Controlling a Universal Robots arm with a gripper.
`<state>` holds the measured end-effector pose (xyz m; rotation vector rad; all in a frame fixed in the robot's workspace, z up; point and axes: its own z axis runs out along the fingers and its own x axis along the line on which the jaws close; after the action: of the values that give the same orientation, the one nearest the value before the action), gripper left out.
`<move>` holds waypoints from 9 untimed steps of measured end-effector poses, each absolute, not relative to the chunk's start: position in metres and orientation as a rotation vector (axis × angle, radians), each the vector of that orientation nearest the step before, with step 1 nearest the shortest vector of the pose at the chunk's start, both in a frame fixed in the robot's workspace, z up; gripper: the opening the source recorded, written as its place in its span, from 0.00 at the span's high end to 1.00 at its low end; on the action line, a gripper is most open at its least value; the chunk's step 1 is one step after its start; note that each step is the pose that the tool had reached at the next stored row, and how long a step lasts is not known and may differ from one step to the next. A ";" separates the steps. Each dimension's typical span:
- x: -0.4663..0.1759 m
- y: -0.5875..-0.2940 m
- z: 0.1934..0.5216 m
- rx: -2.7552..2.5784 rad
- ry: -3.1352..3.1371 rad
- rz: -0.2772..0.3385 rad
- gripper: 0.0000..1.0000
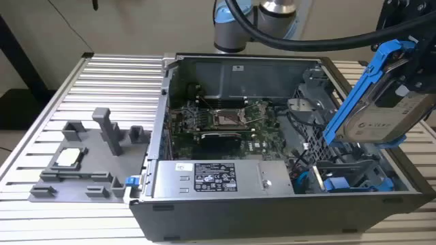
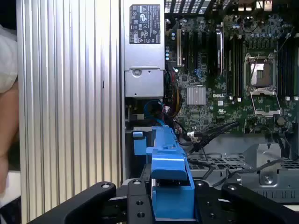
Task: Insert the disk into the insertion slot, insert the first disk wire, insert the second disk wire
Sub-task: 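Insert the disk into the insertion slot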
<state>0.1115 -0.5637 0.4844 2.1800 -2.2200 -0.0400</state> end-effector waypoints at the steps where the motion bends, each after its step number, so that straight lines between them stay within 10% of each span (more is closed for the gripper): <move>1: 0.112 -0.564 0.484 2.180 -2.220 -0.040 0.67; 9: 0.112 -0.564 0.483 2.180 -2.220 -0.040 0.67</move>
<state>0.1115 -0.5637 0.4827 2.1800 -2.2200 -0.0400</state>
